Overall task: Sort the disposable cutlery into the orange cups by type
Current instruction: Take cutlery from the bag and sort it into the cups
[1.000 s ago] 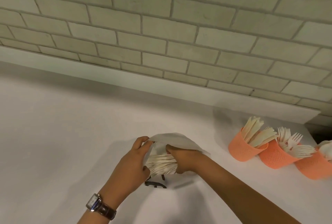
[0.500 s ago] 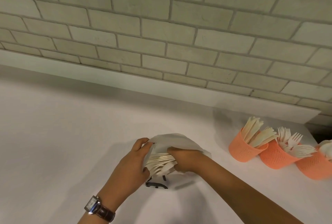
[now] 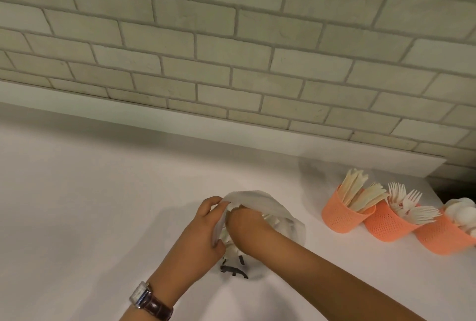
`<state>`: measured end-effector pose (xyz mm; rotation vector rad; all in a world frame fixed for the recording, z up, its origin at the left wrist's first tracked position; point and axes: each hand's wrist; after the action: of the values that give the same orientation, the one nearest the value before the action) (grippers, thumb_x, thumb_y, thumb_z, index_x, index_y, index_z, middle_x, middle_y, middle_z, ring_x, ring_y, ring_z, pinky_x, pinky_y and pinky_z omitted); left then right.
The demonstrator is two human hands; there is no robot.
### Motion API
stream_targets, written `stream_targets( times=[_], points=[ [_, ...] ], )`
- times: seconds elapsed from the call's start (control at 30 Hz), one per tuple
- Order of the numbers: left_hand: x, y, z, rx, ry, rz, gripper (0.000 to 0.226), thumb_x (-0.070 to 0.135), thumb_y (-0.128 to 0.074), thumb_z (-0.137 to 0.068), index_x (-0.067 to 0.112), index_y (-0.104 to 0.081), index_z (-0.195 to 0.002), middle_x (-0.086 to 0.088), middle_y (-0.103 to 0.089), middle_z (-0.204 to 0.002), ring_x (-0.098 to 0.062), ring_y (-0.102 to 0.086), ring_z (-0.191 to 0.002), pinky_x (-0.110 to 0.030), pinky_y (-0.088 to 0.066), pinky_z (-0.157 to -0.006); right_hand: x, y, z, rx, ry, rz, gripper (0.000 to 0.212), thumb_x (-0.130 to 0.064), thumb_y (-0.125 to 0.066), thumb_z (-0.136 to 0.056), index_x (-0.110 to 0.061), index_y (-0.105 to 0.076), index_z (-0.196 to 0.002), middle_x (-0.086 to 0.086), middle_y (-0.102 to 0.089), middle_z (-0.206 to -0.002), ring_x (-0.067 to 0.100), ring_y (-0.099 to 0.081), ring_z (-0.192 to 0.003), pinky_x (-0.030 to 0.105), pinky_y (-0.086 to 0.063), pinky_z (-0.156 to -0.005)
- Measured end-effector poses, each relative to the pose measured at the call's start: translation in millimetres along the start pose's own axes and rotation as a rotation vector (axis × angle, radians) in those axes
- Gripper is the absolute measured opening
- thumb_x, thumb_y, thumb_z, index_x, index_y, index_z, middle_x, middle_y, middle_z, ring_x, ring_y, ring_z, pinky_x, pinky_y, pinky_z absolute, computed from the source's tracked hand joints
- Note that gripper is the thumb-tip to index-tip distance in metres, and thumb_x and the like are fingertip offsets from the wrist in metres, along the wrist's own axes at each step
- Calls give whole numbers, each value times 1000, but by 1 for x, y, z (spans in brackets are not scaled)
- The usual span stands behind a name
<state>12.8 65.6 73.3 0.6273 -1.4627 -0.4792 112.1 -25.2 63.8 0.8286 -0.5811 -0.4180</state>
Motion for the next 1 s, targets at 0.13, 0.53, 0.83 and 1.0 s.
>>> stream_targets(
  times=[0.13, 0.53, 0.83, 1.0],
  points=[
    [-3, 2, -6, 33, 1, 30, 76, 1, -59, -76, 31, -31, -140, 17, -24, -135, -6, -55, -95, -20, -51, -77, -1, 10, 13, 25, 16, 80, 34, -12, -55, -91, -5, -49, -123, 9, -58, -123, 29, -56, -115, 36, -44, -90],
    [-25, 14, -9, 27, 93, 10, 77, 3, -62, -77, 33, -30, -140, 17, -23, -133, -7, -54, -73, -8, -42, -64, 82, -39, 99, 247, -76, -641, 19, -28, -53, -86, -21, -52, -104, -2, -61, -92, 24, -58, -89, 30, -37, -66],
    [-27, 13, -13, 51, 91, 28, 70, 2, -65, -75, 31, -41, -134, 13, -30, -129, -12, -56, -72, -12, -43, -65, 74, -94, 138, 322, -68, -1548, 22, -22, -56, -84, -11, -58, -103, -12, -50, -65, 4, -41, -52, 18, -36, -54],
    [-22, 7, -13, 200, 0, -103, 40, 11, -78, -69, 30, -65, -102, -2, -46, -132, -26, -53, -109, -35, -43, -92, 56, -104, 153, 527, -129, -1930, 30, -25, -50, -80, -9, -55, -105, -4, -50, -61, 15, -42, -45, 24, -39, -48]
  ],
)
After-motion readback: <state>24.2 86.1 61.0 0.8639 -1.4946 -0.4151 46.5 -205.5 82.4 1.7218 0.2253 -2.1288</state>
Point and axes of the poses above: each hand's wrist, its own z-axis away from the middle knuckle, its own y-axis out of the back of the hand, x = y × z
